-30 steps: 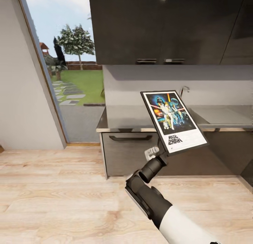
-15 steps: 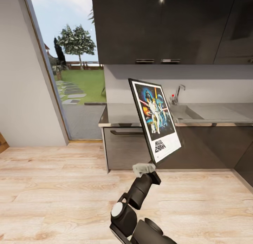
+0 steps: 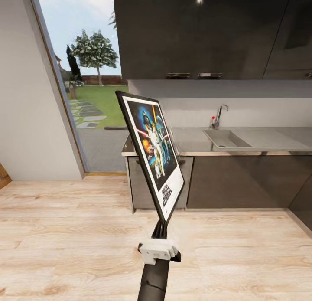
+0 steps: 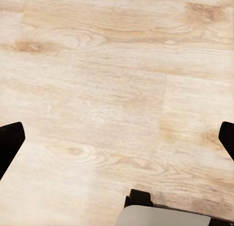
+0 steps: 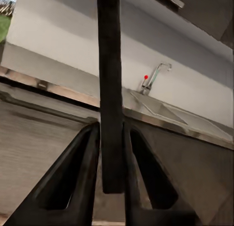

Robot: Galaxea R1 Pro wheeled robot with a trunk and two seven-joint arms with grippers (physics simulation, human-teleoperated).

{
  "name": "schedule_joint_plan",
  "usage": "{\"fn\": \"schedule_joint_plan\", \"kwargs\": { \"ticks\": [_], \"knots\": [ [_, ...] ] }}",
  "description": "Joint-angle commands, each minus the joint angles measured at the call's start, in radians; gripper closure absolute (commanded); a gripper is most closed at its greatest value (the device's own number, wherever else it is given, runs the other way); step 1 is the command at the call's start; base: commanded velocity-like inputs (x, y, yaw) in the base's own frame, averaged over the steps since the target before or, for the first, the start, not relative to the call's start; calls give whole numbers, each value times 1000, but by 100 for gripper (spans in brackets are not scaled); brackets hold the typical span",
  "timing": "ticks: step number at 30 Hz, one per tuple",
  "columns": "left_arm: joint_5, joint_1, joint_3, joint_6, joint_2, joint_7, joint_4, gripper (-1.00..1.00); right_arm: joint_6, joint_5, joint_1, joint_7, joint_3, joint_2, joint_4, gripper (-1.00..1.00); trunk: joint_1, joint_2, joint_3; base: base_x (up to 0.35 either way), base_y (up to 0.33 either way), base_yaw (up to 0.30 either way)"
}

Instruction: Pick up the poster from the kitchen countertop and hang it on one of the wall nails in the kitchen.

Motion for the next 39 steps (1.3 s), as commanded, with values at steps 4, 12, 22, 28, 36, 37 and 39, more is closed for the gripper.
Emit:
{"fn": "schedule_joint_plan", "kwargs": {
  "ticks": [4,12,22,28,36,37,39],
  "knots": [
    [2,1,1,-1,0,-1,-2,-100,-39,-8,-1,-8,70,-31,-12,100,0,-1,-1,-65,0,0],
    [2,1,1,-1,0,-1,-2,-100,-210,-10,0,170,107,-122,-17,100,0,-1,-1,-25,0,0],
    [2,1,2,-1,0,-1,-1,-100,-421,-28,0,548,-86,-293,-17,100,0,-1,-1,-1,0,0],
    [2,1,2,-2,0,-1,0,-100,-464,-32,0,690,-179,-354,-17,100,0,-1,-1,0,0,0],
    [1,1,1,-16,0,-2,0,-100,-500,-115,0,1098,-411,-409,-15,100,0,-1,-1,0,0,0],
    [1,1,1,-20,0,-2,1,-100,-501,-127,0,1146,-436,-415,-15,100,0,-1,-1,0,0,0],
    [0,1,1,-37,0,-3,1,-100,-502,-186,0,1353,-534,-433,-11,100,0,-1,-1,0,0,0]
  ]
}}
